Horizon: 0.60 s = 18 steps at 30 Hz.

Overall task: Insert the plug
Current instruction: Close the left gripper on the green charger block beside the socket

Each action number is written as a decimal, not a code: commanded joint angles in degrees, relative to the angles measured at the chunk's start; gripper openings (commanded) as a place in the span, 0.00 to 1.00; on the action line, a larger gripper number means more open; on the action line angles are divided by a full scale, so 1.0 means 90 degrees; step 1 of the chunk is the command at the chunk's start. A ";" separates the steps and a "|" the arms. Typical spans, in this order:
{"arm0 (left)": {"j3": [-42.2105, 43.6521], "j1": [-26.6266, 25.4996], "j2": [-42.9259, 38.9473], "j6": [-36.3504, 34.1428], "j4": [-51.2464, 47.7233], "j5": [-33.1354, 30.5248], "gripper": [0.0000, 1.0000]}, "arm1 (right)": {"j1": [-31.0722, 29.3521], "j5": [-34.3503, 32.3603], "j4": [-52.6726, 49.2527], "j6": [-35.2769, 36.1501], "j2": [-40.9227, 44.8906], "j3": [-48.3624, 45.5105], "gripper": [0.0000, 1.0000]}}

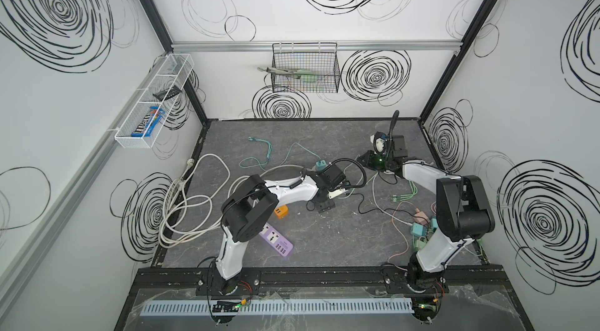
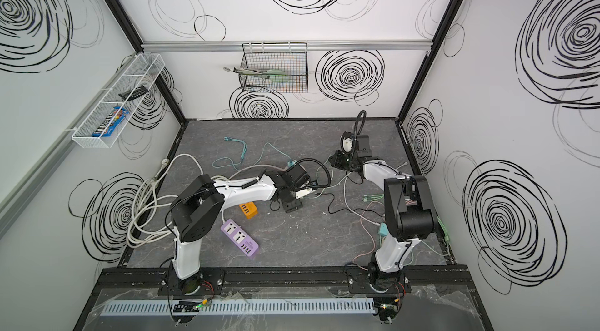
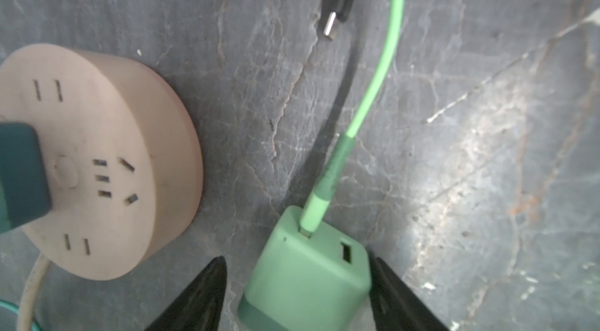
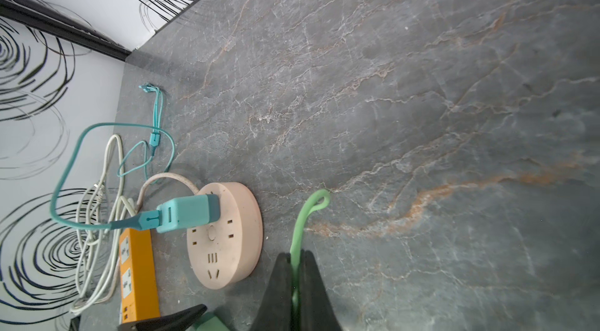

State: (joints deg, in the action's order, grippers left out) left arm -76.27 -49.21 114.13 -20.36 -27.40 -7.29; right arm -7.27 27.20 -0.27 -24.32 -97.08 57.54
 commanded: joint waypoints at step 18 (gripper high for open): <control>0.0613 0.0091 -0.1336 0.0442 0.0651 0.1410 0.00 | 0.1325 -0.1791 -0.1328 0.0372 0.0871 -0.0435 0.81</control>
State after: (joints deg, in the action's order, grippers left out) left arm -71.22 -48.77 104.71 -17.04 -24.25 2.55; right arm 4.45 13.63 -9.37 -21.39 -88.09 53.49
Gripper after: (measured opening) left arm 0.462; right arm 0.810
